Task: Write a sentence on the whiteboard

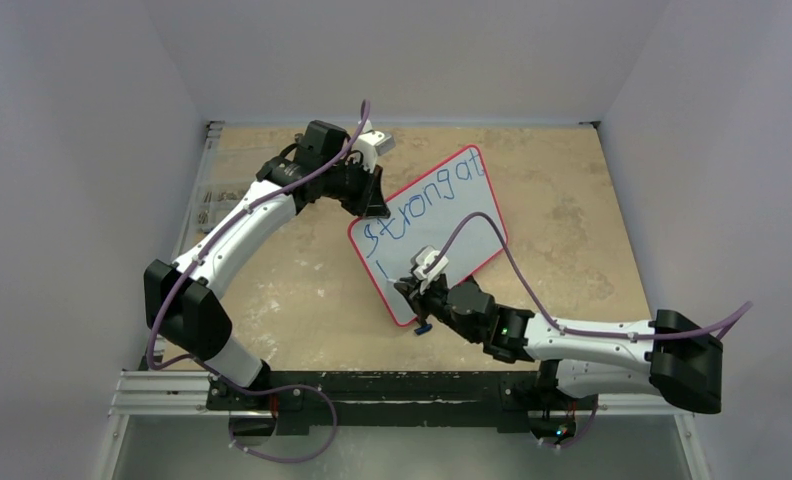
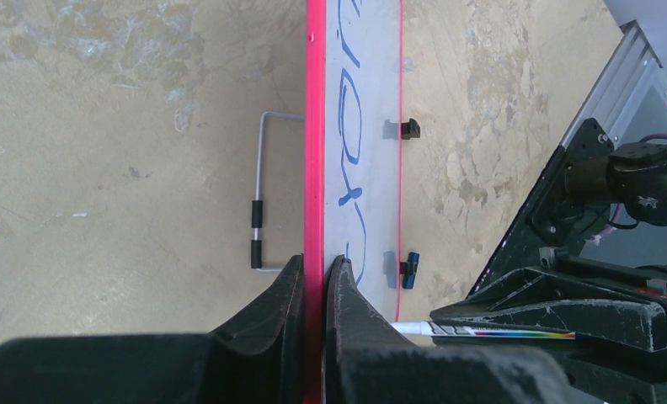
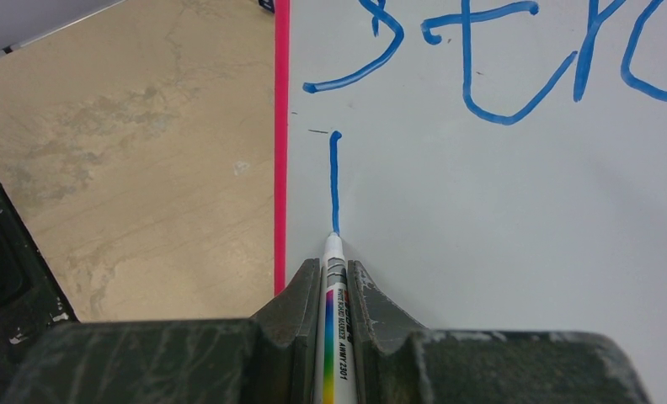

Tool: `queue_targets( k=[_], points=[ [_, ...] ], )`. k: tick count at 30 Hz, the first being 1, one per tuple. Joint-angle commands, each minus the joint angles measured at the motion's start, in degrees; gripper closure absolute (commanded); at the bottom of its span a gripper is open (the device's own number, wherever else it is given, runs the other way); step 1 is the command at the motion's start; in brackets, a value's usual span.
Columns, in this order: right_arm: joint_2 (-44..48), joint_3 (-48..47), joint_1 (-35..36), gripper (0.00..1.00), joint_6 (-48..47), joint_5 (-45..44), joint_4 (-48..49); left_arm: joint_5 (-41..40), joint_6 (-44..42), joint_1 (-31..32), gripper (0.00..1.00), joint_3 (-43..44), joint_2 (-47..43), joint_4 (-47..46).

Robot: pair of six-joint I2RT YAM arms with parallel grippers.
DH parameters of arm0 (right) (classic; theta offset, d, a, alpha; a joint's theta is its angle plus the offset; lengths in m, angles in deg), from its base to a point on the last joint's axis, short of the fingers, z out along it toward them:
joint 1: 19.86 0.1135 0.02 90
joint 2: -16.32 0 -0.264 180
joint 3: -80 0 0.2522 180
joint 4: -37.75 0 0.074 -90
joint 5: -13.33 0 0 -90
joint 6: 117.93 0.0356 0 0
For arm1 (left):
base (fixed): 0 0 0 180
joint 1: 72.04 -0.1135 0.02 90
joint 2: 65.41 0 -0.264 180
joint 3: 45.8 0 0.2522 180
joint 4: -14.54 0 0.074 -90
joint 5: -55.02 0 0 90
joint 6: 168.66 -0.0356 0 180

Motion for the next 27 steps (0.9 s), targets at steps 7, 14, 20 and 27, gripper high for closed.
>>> queue_targets(
  k=[7, 14, 20, 27],
  points=[
    [-2.2, -6.8, 0.2, 1.00, -3.8, -1.8, -2.3, -9.2, -4.8, 0.7, 1.00, -1.3, 2.5, 6.6],
    [-4.2, -8.9, 0.2, 1.00, -4.9, -4.6, -2.7, -9.2, -4.8, 0.7, 1.00, -1.3, 2.6, 6.6],
    [-4.3, -9.4, 0.2, 1.00, -5.1, -7.9, -3.4, -9.2, -4.8, 0.7, 1.00, -1.3, 2.5, 6.6],
    [-4.3, -8.5, 0.2, 1.00, -4.2, -9.0, -5.4, -9.3, -4.8, 0.7, 1.00, -1.3, 2.6, 6.5]
  ],
)
